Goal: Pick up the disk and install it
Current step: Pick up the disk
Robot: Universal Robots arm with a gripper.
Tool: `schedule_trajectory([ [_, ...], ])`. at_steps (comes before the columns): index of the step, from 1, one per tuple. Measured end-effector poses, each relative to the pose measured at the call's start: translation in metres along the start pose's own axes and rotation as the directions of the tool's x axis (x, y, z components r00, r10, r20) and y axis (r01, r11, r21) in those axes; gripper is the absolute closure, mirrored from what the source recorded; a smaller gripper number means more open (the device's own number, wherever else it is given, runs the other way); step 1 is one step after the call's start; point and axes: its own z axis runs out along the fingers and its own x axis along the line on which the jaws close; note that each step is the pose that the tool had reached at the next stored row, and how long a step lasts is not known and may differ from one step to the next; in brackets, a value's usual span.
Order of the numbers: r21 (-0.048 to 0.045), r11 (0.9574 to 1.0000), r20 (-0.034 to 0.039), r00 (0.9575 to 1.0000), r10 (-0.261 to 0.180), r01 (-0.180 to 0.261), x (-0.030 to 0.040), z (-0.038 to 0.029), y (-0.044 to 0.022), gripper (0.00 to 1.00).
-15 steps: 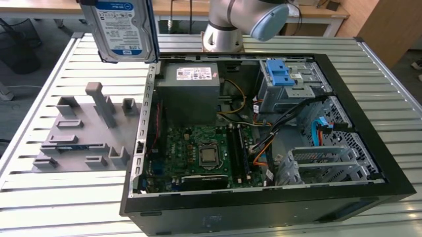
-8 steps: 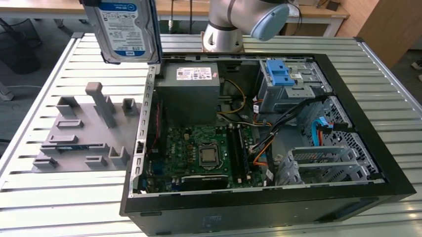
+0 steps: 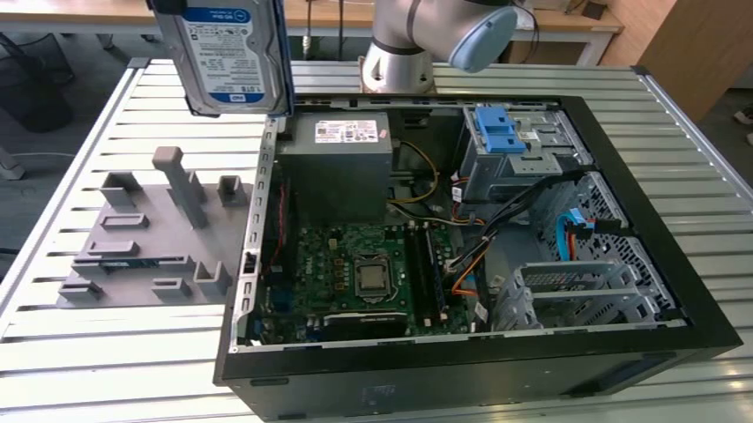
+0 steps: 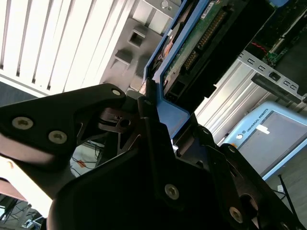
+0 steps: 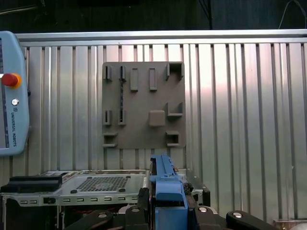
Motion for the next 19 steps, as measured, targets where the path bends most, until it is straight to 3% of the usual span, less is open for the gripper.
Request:
schedule_trajectory([
  [8,0.0069,1.0000,0.0003,1.0000,0.000,0.000,0.0057,0.0024,-0.0014,0.64],
  [19,0.0073,1.0000,0.0003,1.0000,0.000,0.000,0.0133,0.0027,-0.0200,0.64],
])
